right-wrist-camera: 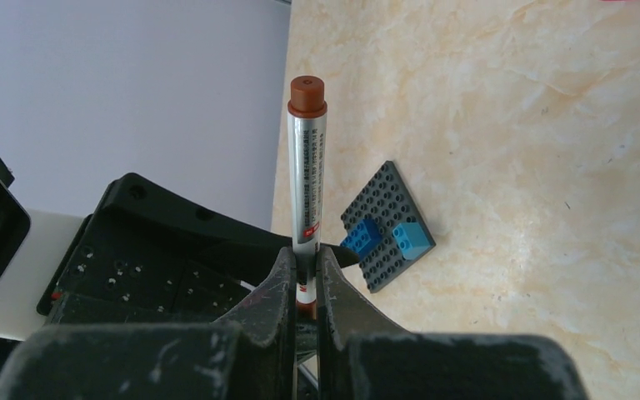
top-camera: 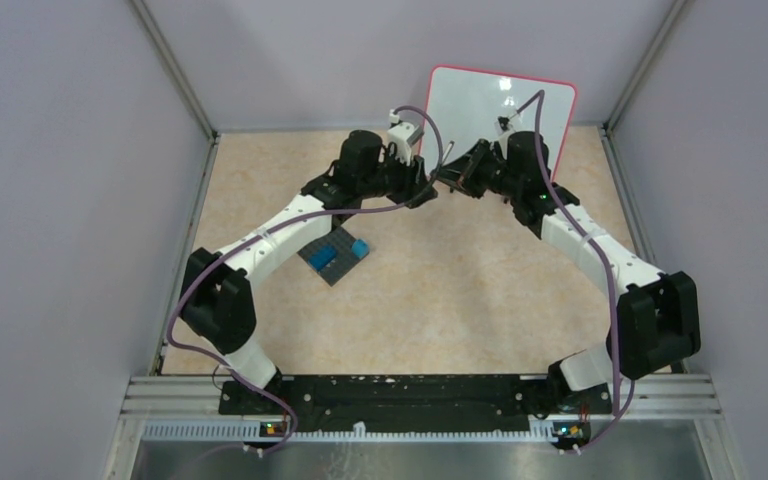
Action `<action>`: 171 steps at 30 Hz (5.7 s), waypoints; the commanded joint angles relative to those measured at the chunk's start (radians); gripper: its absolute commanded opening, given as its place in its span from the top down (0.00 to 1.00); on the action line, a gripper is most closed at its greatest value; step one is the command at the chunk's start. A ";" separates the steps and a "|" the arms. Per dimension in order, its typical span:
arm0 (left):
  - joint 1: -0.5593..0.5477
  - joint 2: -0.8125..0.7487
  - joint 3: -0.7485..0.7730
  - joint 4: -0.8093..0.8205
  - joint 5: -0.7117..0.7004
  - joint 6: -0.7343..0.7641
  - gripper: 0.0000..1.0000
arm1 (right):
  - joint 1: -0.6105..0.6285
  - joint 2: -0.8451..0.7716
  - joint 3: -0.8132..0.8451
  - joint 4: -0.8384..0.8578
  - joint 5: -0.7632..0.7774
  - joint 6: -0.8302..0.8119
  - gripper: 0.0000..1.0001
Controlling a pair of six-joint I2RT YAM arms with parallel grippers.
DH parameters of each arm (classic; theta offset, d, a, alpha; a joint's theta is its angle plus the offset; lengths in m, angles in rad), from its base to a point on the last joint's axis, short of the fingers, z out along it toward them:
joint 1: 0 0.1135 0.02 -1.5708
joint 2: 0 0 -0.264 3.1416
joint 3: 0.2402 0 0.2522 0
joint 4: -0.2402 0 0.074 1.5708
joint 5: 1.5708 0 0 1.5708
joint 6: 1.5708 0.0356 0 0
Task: Write a sentence on the whiteboard
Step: Pass from the right arm to the left, then open the whiteboard marker from the pen cap, then put down the pen cap at the corner of the board.
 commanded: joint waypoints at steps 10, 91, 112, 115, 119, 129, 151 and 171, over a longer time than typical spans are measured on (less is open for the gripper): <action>0.003 -0.053 -0.009 -0.045 0.009 0.132 1.00 | -0.014 -0.029 0.006 0.093 -0.101 -0.074 0.47; -0.086 -0.218 0.005 -0.503 0.246 0.646 1.00 | 0.081 -0.055 0.169 -0.475 -0.591 -0.770 1.00; -0.003 -0.297 -0.168 -0.507 0.165 0.692 1.00 | -0.226 -0.100 0.245 -0.669 -0.657 -0.911 1.00; 0.081 -0.294 -0.179 -0.510 0.191 0.667 1.00 | -0.295 -0.111 0.220 -0.676 -0.670 -0.923 1.00; 0.234 -0.277 -0.178 -0.520 0.208 0.613 1.00 | -0.401 -0.132 0.171 -0.680 -0.693 -0.950 1.00; 0.549 -0.231 -0.306 -0.506 -0.086 0.607 1.00 | -0.453 -0.204 0.007 -0.642 -0.629 -1.046 1.00; 0.703 0.012 -0.450 -0.392 -0.210 0.688 0.78 | -0.455 -0.232 -0.087 -0.582 -0.594 -1.074 1.00; 0.703 -0.018 -0.430 -0.460 -0.188 0.696 0.53 | -0.455 -0.243 -0.081 -0.586 -0.602 -1.070 1.00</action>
